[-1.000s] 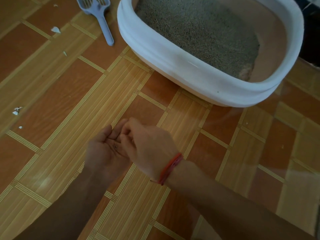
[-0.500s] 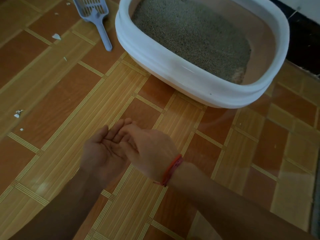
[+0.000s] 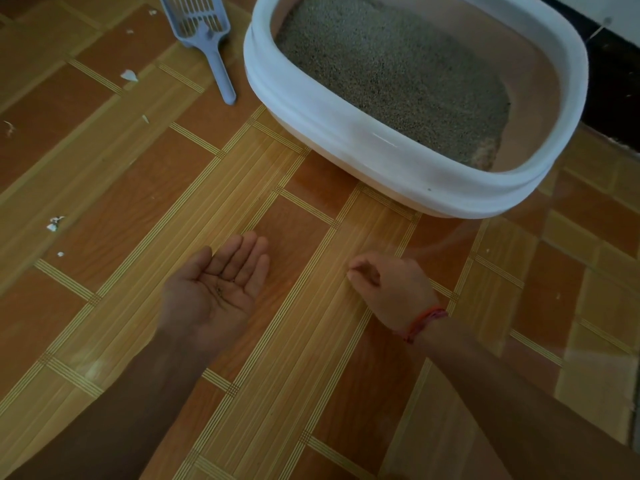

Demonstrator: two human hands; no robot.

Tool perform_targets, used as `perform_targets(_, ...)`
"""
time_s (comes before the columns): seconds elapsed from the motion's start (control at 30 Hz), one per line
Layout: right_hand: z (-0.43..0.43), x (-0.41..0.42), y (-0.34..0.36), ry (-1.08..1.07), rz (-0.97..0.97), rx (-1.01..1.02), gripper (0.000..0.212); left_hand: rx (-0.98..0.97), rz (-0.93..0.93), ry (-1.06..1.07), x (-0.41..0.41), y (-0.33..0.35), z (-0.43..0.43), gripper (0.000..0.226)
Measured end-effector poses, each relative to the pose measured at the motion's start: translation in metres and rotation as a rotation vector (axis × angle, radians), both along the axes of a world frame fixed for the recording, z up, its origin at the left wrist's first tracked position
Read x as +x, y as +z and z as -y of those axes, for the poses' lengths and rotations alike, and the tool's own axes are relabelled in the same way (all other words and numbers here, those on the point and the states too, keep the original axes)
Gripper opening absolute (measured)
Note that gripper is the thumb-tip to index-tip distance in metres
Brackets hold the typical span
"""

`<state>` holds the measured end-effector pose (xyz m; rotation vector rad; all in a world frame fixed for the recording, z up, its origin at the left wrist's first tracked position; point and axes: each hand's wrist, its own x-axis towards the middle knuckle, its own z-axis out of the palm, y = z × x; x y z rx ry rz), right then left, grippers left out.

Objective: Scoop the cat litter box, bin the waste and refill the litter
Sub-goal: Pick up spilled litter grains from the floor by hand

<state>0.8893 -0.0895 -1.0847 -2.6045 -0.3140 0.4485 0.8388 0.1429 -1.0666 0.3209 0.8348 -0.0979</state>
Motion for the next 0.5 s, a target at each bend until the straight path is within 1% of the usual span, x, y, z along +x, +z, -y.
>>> perform_targets(0.3,-0.006,0.002,-0.009,0.024,0.046,0.018,0.010,0.002,-0.004,0.005,-0.001,0.000,-0.001,0.052)
perform_targets(0.5,-0.012,0.004,-0.009,0.062,0.010,-0.038,0.013,-0.004,-0.014,0.011,-0.002,-0.001,-0.002,0.051)
